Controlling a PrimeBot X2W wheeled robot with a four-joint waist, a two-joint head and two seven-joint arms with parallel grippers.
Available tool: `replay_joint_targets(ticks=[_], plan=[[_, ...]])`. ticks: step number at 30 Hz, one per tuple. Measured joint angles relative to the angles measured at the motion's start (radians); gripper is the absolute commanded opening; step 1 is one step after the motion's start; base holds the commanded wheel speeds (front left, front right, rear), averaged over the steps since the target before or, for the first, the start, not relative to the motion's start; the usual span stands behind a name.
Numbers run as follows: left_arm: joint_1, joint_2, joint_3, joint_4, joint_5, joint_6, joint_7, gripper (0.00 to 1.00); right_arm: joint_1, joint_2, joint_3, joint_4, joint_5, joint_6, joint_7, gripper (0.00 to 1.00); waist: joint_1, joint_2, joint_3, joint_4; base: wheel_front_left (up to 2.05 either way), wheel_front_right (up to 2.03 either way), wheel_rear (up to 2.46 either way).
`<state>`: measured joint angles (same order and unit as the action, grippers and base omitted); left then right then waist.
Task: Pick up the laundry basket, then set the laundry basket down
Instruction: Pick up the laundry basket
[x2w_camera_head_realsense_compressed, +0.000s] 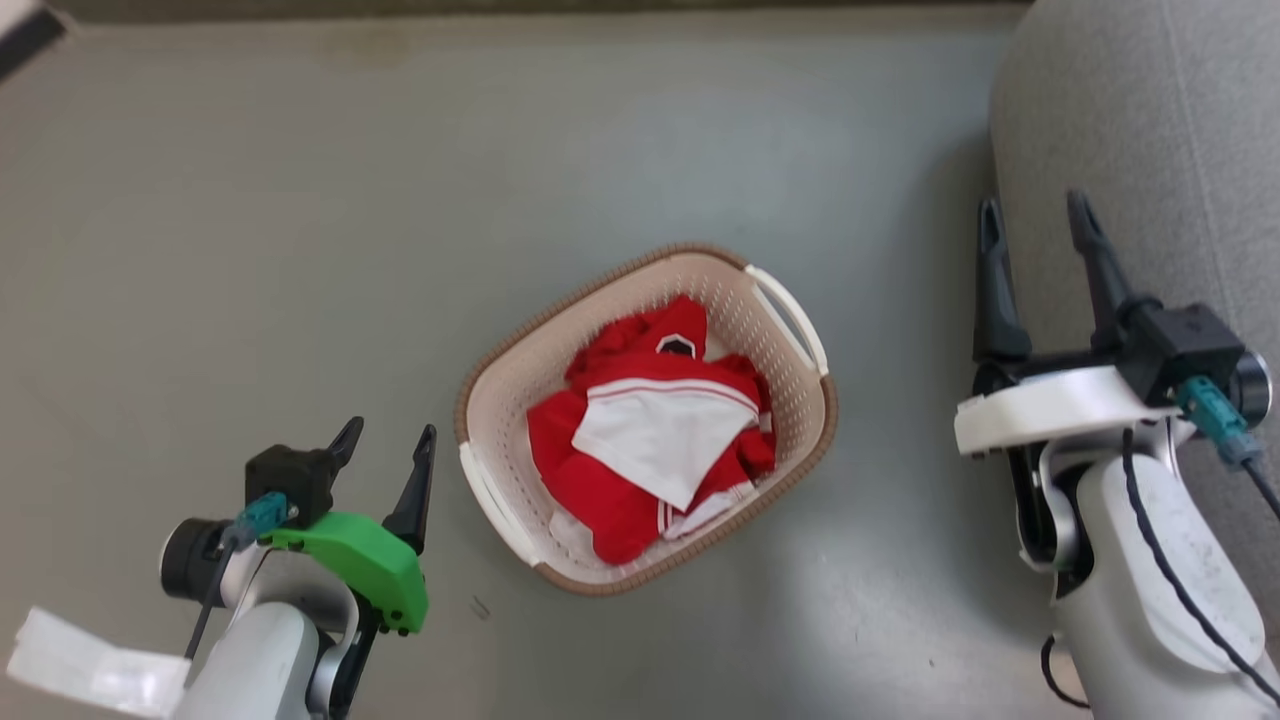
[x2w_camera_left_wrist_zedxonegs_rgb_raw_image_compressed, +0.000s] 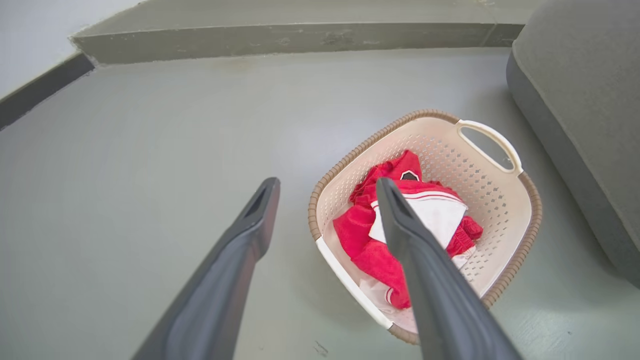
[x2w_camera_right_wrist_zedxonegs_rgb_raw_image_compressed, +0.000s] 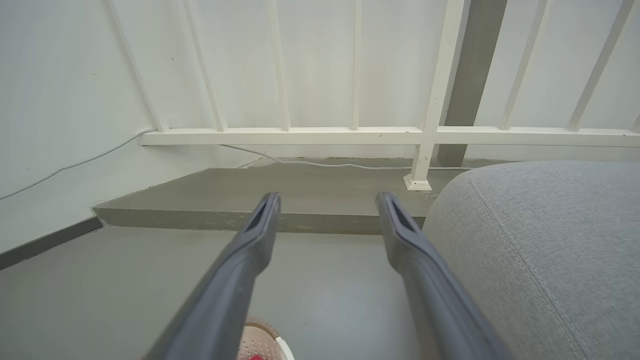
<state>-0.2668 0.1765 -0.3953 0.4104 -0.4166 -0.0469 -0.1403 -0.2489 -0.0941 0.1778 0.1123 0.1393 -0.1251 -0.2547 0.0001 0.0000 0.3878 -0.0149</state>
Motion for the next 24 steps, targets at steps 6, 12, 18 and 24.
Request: replay_joint_targets(ticks=[6, 12, 18, 24], plan=[[-0.067, -0.02, -0.007, 0.095, -0.027, -0.025, 0.044, 1.0, -0.045, 0.008, -0.003, -0.05, -0.019, 0.0, 0.0, 1.0, 0.0001, 0.0, 0.085, -0.016, 0.0, 0.0, 0.0], [-0.144, -0.04, -0.012, 0.176, -0.07, -0.051, 0.096, 1.0, -0.085, 0.024, 0.003, -0.098, -0.028, 0.0, 0.0, 1.0, 0.0, 0.0, 0.171, -0.034, 0.0, 0.0, 0.0], [-0.221, -0.045, -0.007, 0.246, -0.116, -0.065, 0.148, 1.0, -0.118, 0.028, 0.002, -0.149, -0.037, 0.0, 0.0, 1.0, 0.0, 0.0, 0.257, -0.052, 0.0, 0.0, 0.0], [-0.291, -0.049, -0.004, 0.314, -0.135, -0.069, 0.189, 1.0, -0.141, 0.031, -0.007, -0.186, -0.052, 0.0, 0.0, 1.0, 0.0, 0.0, 0.342, -0.066, 0.0, 0.0, 0.0]])
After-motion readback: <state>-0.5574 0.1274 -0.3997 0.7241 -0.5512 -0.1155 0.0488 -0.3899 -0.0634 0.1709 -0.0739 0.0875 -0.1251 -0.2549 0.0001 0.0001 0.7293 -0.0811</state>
